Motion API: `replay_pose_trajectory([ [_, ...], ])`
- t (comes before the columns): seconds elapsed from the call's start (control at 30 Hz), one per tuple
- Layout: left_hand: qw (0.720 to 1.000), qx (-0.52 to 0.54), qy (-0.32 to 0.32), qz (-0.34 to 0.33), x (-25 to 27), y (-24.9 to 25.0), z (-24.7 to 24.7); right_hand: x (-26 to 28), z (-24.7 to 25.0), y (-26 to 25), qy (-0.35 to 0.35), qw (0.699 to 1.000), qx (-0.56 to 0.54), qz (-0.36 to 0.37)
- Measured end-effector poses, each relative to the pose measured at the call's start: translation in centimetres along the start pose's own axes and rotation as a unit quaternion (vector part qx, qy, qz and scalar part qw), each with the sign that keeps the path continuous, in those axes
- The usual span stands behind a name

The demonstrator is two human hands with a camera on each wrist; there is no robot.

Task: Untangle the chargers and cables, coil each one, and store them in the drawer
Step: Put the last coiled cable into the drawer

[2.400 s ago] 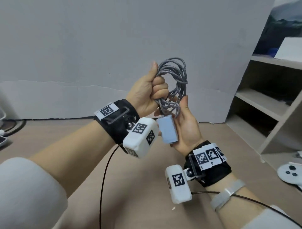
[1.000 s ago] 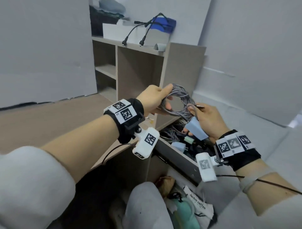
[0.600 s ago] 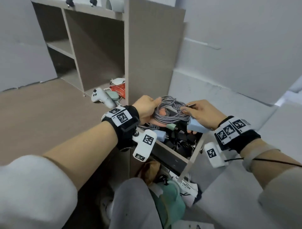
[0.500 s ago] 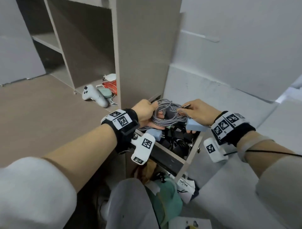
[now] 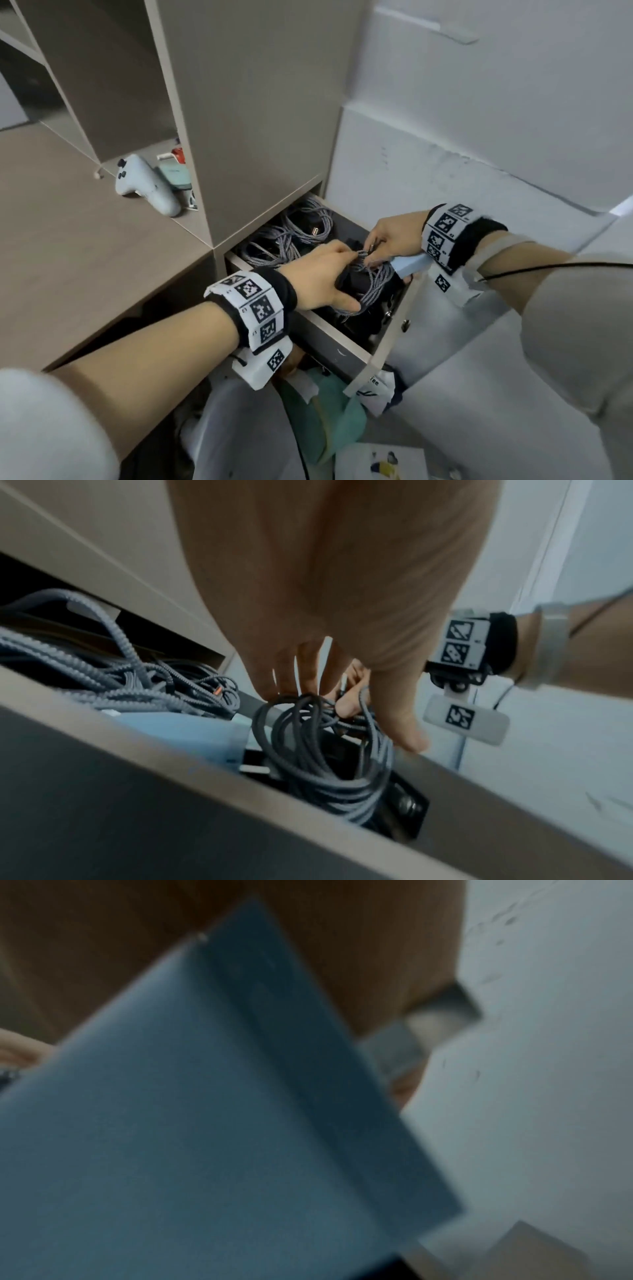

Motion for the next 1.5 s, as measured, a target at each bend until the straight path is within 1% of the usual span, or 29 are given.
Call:
replay_pose_trajectory([
  [0.13, 0.999, -0.042, -0.02, 0.027, -0.9, -0.2, -1.0, -1.6, 0.1, -0.1, -0.03, 0.999, -0.017, -0.034],
  [0.23, 0.993, -0.089, -0.058, 0.051, -1.2, 0.2, -1.7, -3.0, -0.5, -0.8, -0.025, 0.999, 0.041, 0.009],
  [0.3, 0.99, -0.101, -0.077, 0.059, -1.4, 0.4, -2.2, -3.7, -1.2, -0.8, -0.025, 0.998, 0.063, 0.013],
  [0.33, 0.989, -0.107, -0.083, 0.063, -1.5, 0.4, -2.3, -3.9, -1.3, -0.7, -0.016, 0.996, 0.082, 0.015],
  [0.4, 0.987, -0.115, -0.092, 0.068, -1.9, 0.5, -2.4, -3.4, -1.0, -0.2, 0.024, 0.993, 0.115, 0.017],
  [0.47, 0.984, -0.131, -0.097, 0.068, -2.4, 0.5, -2.4, -2.4, -0.5, 0.0, 0.078, 0.99, 0.107, 0.047],
  [0.53, 0.981, -0.157, -0.097, 0.062, -2.7, 0.7, -2.7, -1.1, -0.5, 0.2, 0.104, 0.982, 0.116, 0.105],
  [0.57, 0.979, -0.168, -0.096, 0.062, -2.8, 0.7, -2.9, -0.3, -0.9, 0.2, 0.101, 0.977, 0.138, 0.131],
  [0.63, 0.977, -0.18, -0.094, 0.06, -2.8, 0.7, -3.3, 1.0, -2.5, 0.4, 0.066, 0.969, 0.176, 0.162],
  [0.73, 0.984, -0.152, -0.081, 0.048, -2.7, 0.0, -3.6, 2.1, -4.0, 1.1, 0.03, 0.966, 0.211, 0.147],
  [0.83, 0.988, -0.127, -0.077, 0.042, -2.1, -1.0, -3.8, 3.0, -4.0, 1.7, 0.047, 0.946, 0.285, 0.146],
  [0.87, 0.988, -0.128, -0.08, 0.042, -1.9, -1.2, -3.9, 3.6, -4.2, 1.9, 0.047, 0.947, 0.281, 0.146],
  [0.93, 0.986, -0.137, -0.081, 0.044, -1.8, -1.3, -4.1, 4.9, -4.7, 1.7, 0.045, 0.96, 0.24, 0.14],
  [0.97, 0.986, -0.136, -0.082, 0.046, -1.8, -1.3, -4.1, 5.3, -5.1, 1.3, 0.042, 0.959, 0.24, 0.142],
  [1.07, 0.987, -0.126, -0.085, 0.043, -2.0, -1.2, -3.8, 5.3, -5.6, 1.4, 0.067, 0.953, 0.243, 0.168],
  [1.17, 0.989, -0.12, -0.078, 0.043, -2.0, -1.3, -3.9, 5.1, -5.5, 1.8, 0.075, 0.952, 0.247, 0.164],
  [1.23, 0.991, -0.108, -0.066, 0.045, -2.0, -1.6, -4.0, 5.3, -5.5, 1.9, 0.093, 0.949, 0.249, 0.169],
  [1.3, 0.994, -0.089, -0.051, 0.042, -1.7, -1.8, -4.1, 5.3, -5.5, 2.0, 0.116, 0.941, 0.278, 0.156],
  [1.37, 0.996, -0.077, -0.034, 0.041, -1.5, -2.2, -4.2, 5.3, -5.6, 2.3, 0.121, 0.938, 0.296, 0.132],
  [1.43, 0.996, -0.078, -0.029, 0.045, -1.4, -2.3, -4.4, 5.3, -6.0, 3.0, 0.128, 0.946, 0.275, 0.115],
  [1.5, 0.994, -0.091, -0.035, 0.055, -1.6, -1.9, -4.3, 5.7, -6.8, 3.8, 0.16, 0.95, 0.246, 0.104],
])
Point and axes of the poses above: each hand's wrist, its own x-axis away from the middle knuckle, its own z-axis out of the back of the hand, y = z × x, the point moved 3 cm from there along -x, towards the middle knuckle, and after that the axes turned 13 degrees about -x, right-handed, at the moved point
